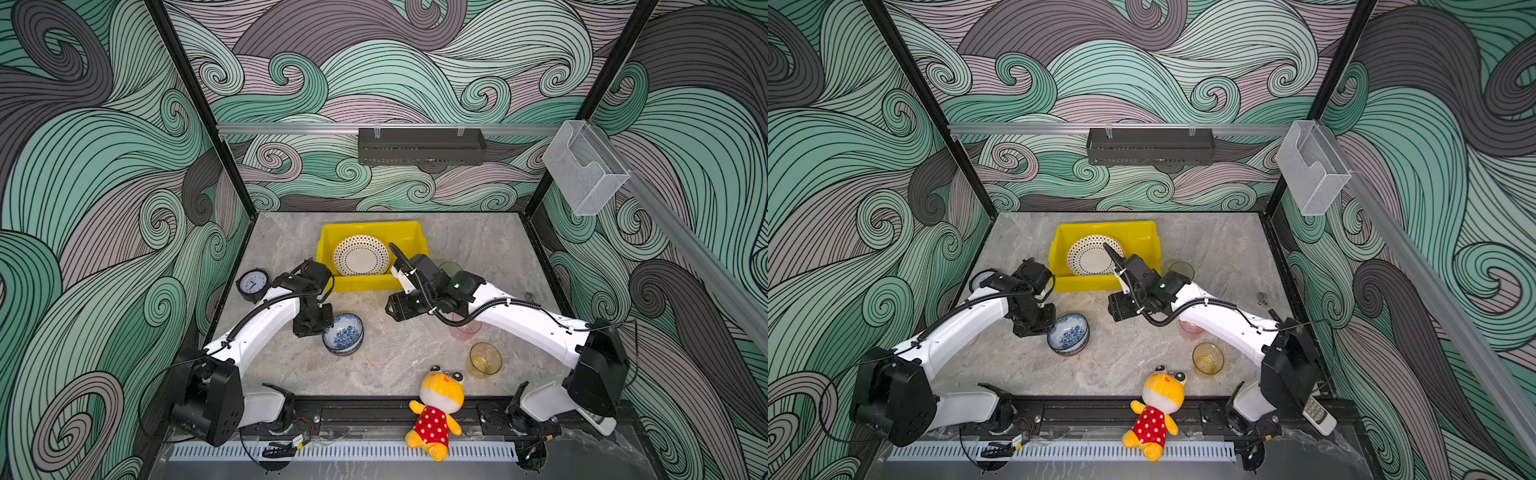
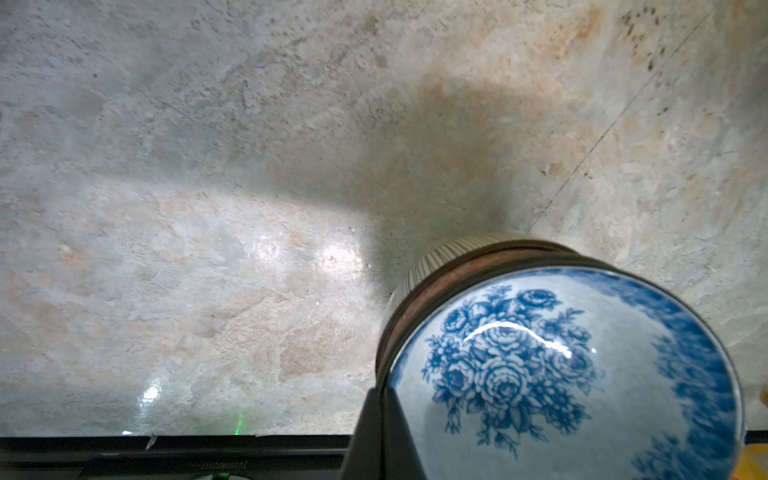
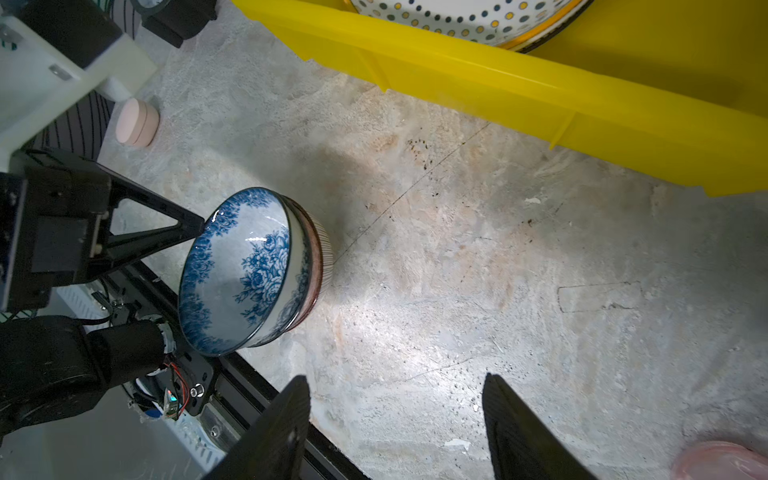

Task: Place the mixed dishes into the plastic bin
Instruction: 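Reach the right gripper to the blue floral bowl rim beside the left gripper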

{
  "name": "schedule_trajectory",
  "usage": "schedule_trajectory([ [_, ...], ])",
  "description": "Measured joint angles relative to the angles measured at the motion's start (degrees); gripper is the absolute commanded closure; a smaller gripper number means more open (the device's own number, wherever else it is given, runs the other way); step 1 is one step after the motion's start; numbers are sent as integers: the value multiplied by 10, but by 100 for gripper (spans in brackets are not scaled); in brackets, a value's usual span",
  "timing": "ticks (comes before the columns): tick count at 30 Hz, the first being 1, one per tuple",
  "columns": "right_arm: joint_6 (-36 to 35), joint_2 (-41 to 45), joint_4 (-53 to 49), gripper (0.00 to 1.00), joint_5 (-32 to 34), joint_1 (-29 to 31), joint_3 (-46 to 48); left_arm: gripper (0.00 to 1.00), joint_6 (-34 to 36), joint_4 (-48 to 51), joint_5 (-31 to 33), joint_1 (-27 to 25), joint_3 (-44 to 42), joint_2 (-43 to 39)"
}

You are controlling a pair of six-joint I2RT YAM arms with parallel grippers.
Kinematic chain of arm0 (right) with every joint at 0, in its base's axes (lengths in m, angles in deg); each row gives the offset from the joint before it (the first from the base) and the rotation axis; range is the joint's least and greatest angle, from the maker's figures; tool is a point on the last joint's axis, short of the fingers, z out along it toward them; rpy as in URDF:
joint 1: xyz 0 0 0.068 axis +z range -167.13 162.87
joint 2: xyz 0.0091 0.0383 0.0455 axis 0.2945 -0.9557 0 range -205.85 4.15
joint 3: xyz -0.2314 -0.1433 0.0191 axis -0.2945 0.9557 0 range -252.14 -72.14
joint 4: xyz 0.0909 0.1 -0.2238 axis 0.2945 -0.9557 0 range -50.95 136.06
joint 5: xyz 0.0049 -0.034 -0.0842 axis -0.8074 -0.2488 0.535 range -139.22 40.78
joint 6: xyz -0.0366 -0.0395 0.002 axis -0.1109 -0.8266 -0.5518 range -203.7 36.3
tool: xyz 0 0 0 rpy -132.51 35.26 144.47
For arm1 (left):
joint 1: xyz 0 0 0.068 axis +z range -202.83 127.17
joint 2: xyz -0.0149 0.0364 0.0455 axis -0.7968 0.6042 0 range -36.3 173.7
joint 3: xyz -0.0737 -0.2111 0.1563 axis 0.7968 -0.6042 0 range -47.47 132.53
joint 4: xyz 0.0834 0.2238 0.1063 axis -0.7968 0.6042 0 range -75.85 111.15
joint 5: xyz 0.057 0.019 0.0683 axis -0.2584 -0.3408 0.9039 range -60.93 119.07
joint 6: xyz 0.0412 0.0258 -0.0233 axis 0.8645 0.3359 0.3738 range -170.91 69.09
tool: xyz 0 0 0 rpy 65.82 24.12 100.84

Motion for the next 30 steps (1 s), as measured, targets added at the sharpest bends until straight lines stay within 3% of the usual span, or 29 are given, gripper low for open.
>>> schedule_trajectory([
  [18, 25, -136, -14, 38, -14, 74, -118, 94, 0, -9, -26, -2, -16, -11],
  [30, 42, -183, -57, 45, -13, 90, -160, 94, 0, -16, -36, -2, -29, -28],
])
